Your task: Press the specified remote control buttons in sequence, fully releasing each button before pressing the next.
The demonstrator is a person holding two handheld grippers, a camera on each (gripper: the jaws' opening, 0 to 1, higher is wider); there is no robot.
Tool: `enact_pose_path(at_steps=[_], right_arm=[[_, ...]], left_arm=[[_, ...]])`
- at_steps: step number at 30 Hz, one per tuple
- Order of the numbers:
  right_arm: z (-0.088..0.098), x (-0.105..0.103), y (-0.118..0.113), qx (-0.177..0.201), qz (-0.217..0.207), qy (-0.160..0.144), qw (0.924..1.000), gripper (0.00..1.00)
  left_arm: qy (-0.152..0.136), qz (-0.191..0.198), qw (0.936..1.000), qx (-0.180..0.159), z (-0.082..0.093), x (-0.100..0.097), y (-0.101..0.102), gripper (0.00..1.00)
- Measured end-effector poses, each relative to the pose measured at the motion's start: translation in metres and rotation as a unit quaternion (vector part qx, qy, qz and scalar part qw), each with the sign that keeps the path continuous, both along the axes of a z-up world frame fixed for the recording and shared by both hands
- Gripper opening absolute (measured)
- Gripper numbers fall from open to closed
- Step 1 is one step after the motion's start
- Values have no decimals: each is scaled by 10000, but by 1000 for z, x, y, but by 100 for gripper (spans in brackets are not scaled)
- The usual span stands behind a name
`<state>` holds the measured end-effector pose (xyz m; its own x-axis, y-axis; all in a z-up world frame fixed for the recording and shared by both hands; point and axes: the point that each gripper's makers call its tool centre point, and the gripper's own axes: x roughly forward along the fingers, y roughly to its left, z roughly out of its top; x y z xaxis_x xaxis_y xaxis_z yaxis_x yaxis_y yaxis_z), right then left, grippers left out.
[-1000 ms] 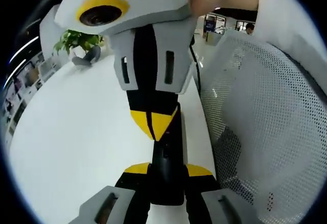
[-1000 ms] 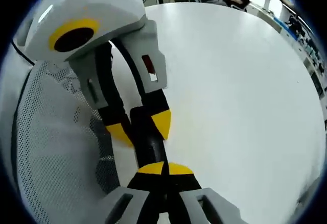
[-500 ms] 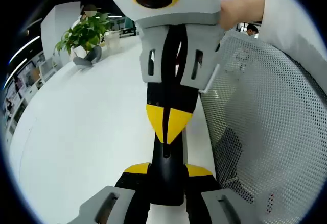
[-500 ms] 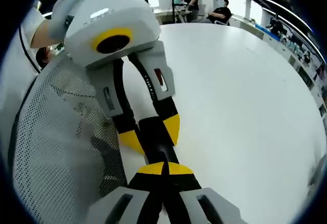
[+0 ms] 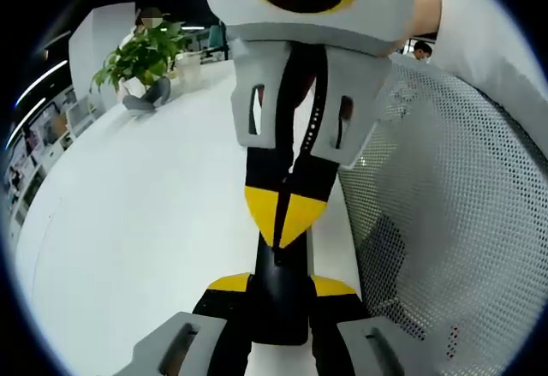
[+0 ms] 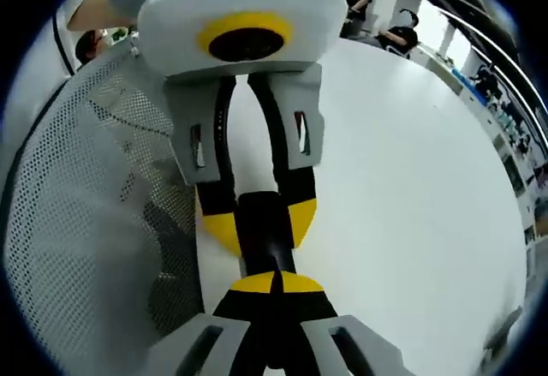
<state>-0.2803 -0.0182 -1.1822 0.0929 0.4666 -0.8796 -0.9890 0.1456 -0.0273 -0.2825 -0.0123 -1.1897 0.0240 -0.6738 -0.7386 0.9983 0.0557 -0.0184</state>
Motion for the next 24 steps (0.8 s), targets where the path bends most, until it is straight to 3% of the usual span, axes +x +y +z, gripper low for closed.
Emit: enact_pose_path(at_steps=[4,12,16,19,22,24], right_arm=[[2,1,0,348,-382,173,9985,0],[3,-4,2,446,-328,55,9985,0],[2,-5,3,201,84,-38,9998,0],[0,-5,3,-133,918,-394,9949,0],[-2,-6,5,-319,1216,-436,9911,0],[-3,-3,6,-306,1110,-349,9927,0]], left_arm=[[1,15,10000,-4,0,0,0,24],[-9,67,10000,-13,1,0,0,24],[-3,65,10000,-23,1,0,0,24],[20,14,10000,34,1,0,-1,24],[19,-4,10000,75,0,0,-1,24],[29,13,10000,46,0,0,0,24]])
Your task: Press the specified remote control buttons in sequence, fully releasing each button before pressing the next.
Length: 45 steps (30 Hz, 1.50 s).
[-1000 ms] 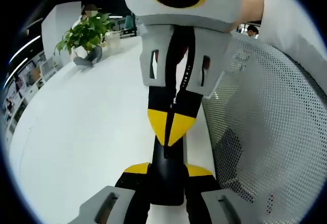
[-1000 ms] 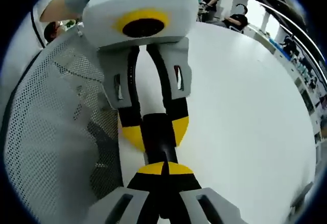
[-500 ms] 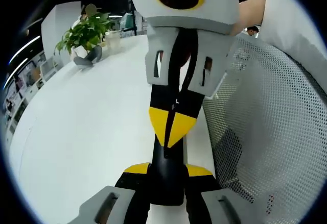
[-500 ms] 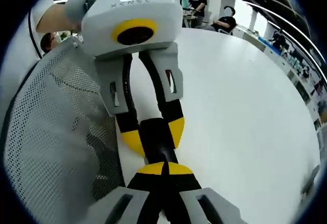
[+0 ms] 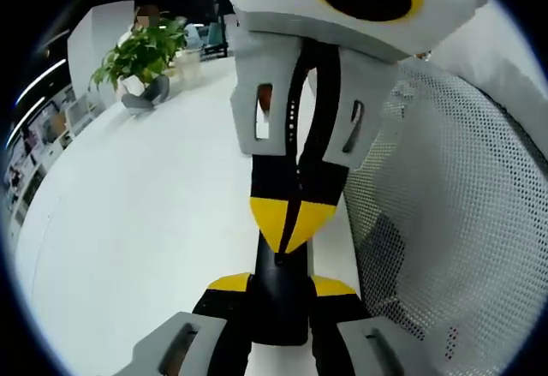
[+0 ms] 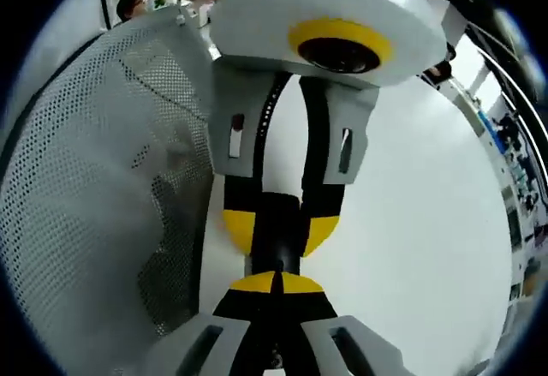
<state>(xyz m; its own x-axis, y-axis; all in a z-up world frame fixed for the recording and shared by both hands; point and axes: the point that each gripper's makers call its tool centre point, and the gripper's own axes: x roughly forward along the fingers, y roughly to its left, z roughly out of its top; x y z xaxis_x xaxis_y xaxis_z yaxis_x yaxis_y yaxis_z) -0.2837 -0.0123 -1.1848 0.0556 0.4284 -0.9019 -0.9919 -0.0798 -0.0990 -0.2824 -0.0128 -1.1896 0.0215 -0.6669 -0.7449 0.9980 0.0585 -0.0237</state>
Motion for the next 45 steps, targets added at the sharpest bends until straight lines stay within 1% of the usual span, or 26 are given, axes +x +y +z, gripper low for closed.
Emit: enact_pose_path(at_steps=[2,5,7,8,11,12,14,17,19,20,21,27,28,29,31,33,36,38,39,40,41,42,43,44,45], right_arm=[[0,1,0,66,-128,11,9999,0],[-1,0,0,70,-215,-89,9997,0],[-1,1,0,131,-454,-19,9989,0],[0,2,0,208,-484,5,9986,0],[1,2,0,601,-879,210,9941,0],[1,2,0,654,-1000,262,9925,0],[2,2,-1,638,-978,246,9929,0],[5,1,6,776,-933,232,9923,0],[2,-3,8,668,-800,286,9941,0],[1,1,7,585,-738,95,9955,0],[1,-3,7,521,-615,144,9966,0],[1,-1,7,521,-780,140,9955,0],[1,-1,8,522,-838,169,9950,0],[0,-1,8,530,-1018,274,9930,0],[1,-1,8,542,-1154,339,9913,0],[1,-1,8,494,-1105,286,9922,0],[2,-2,9,438,-1190,210,9917,0],[2,-3,8,440,-1220,91,9915,0],[2,-3,8,470,-1241,55,9911,0],[3,-1,8,612,-1469,104,9872,0],[3,-1,8,744,-1580,164,9845,0],[3,0,6,772,-1503,129,9855,0],[4,-1,6,877,-1495,99,9848,0],[4,-1,6,903,-1516,97,9843,0],[5,-1,6,1012,-1686,102,9804,0]], left_arm=[[2,15,10000,-36,0,0,0,24],[-4,10,10000,-44,0,0,0,24],[-11,-11,10000,-24,0,0,0,24],[-13,-21,10000,-8,0,0,0,24],[-12,-21,10000,11,0,0,0,24],[-14,-19,10000,9,0,0,0,24],[-14,-7,10000,-6,0,0,0,24],[-19,9,10000,-23,0,0,0,24],[-18,8,10000,-22,0,0,0,24],[-16,8,10000,-20,0,0,0,24],[-16,8,10000,-20,0,0,0,24],[-20,30,10000,-13,0,0,0,24],[-25,32,10000,-16,0,0,0,24],[-29,33,10000,-17,0,-1,0,24],[-32,36,10000,-15,0,-1,0,24],[-45,45,10000,-8,0,0,0,24],[-52,74,10000,-3,0,0,0,24],[-70,84,9999,-15,0,0,0,24],[-68,100,9999,-28,0,0,0,24],[-62,116,9999,-57,0,0,0,24],[-61,130,9999,-70,0,0,0,24],[-62,136,9999,-70,0,0,0,24],[-66,138,9999,-68,0,0,0,24],[-73,135,9999,-66,0,0,0,24],[-72,133,9999,-67,0,0,0,24]])
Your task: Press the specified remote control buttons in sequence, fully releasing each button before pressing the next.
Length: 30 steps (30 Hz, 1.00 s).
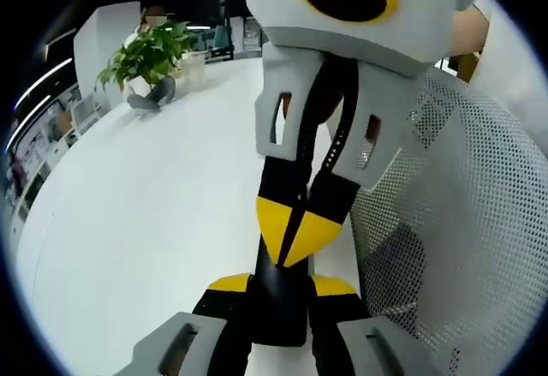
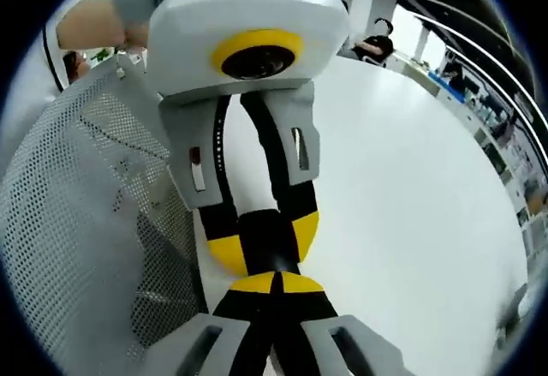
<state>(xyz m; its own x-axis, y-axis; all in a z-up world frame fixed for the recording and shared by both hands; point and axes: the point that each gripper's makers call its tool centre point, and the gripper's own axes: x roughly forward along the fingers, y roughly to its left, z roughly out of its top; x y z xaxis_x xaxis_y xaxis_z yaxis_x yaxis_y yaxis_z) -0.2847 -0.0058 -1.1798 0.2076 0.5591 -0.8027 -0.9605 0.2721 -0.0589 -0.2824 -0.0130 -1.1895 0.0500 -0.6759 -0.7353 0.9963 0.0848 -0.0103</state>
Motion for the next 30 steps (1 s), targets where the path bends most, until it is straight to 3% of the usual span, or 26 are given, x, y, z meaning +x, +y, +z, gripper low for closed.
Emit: enact_pose_path(at_steps=[5,10,17,20,27,30], right_arm=[[0,0,1,-4,-142,-152,9998,0],[0,-1,2,49,-244,-112,9996,0],[1,-4,2,43,181,-7,9998,1],[1,-6,-2,-48,517,16,9987,4],[-2,-1,-21,-96,787,204,9966,15],[-2,1,-25,154,780,425,9959,15]], left_arm=[[-11,-12,10000,11,0,0,0,24],[-16,23,10000,63,0,0,0,24],[13,96,9993,365,0,0,-1,24],[25,148,9993,340,0,0,0,24],[45,268,9993,275,0,-1,0,25],[52,292,9990,323,0,0,0,25]])
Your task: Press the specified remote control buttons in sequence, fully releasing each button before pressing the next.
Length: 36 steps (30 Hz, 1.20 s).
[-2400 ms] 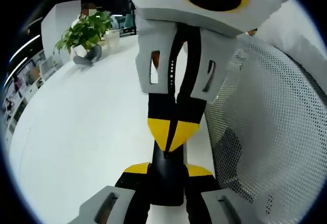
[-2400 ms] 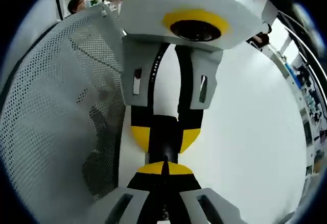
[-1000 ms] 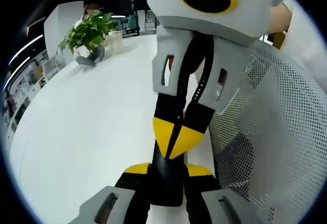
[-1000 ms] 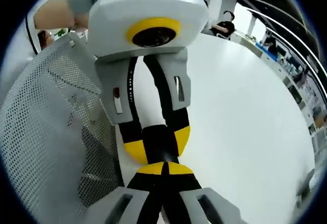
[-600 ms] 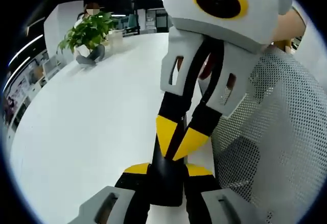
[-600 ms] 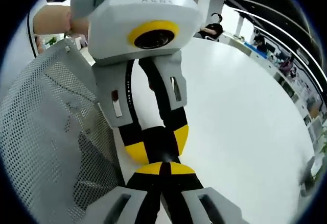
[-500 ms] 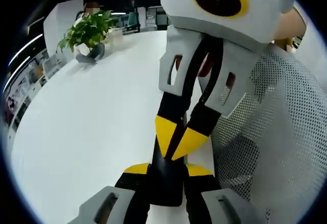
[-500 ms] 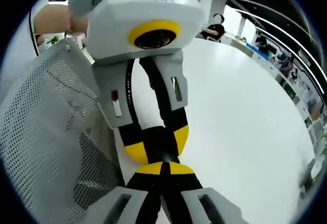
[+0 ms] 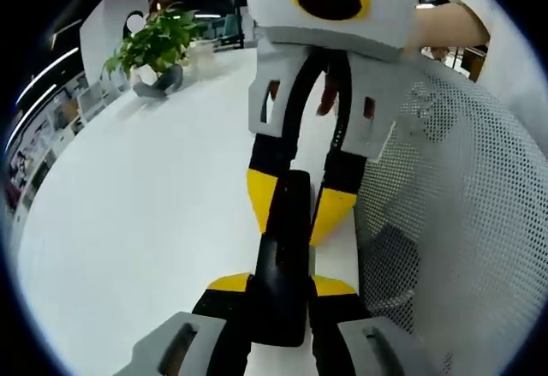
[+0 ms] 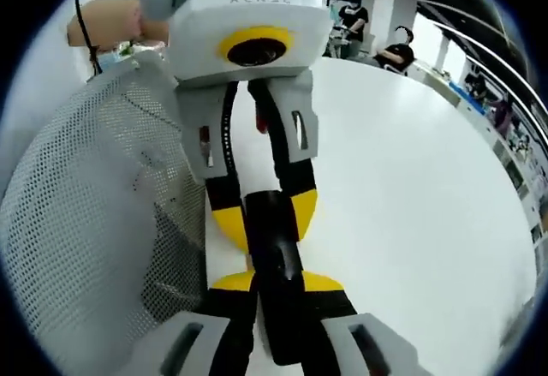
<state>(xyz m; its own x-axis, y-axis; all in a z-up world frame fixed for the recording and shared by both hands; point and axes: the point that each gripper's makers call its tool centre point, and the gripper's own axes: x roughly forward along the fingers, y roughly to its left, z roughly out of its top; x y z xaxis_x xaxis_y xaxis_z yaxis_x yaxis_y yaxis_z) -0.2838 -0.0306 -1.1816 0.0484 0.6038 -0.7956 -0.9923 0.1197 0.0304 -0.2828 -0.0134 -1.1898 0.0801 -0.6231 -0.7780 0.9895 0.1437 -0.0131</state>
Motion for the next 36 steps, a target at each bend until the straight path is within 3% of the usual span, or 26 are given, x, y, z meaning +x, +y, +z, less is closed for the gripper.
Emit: enact_pose_path(at_steps=[4,10,14,16,18,21,25,33,36], right_arm=[[-3,3,-2,63,182,84,9998,14],[-4,2,-1,9,537,-29,9986,15],[-6,2,3,36,420,68,9991,20],[-12,-2,2,-183,456,73,9988,26],[-17,0,4,-360,644,-225,9970,25],[-15,1,6,-302,423,-94,9986,22],[-14,-2,5,-267,452,-97,9986,22],[-13,-2,5,-338,478,-73,9983,21],[-12,-2,5,-375,528,-81,9979,21]], left_arm=[[4,31,10000,78,0,0,-1,25],[23,61,9999,153,0,0,-1,25],[11,46,9999,127,0,0,0,25],[3,38,9999,104,0,0,-1,25],[-8,45,10000,78,0,0,-1,25],[-24,11,10000,57,1,-1,-1,25],[-23,46,10000,18,0,-1,-1,25],[-39,402,9984,-396,2,0,-1,26],[256,1012,9924,-647,3,3,-3,27]])
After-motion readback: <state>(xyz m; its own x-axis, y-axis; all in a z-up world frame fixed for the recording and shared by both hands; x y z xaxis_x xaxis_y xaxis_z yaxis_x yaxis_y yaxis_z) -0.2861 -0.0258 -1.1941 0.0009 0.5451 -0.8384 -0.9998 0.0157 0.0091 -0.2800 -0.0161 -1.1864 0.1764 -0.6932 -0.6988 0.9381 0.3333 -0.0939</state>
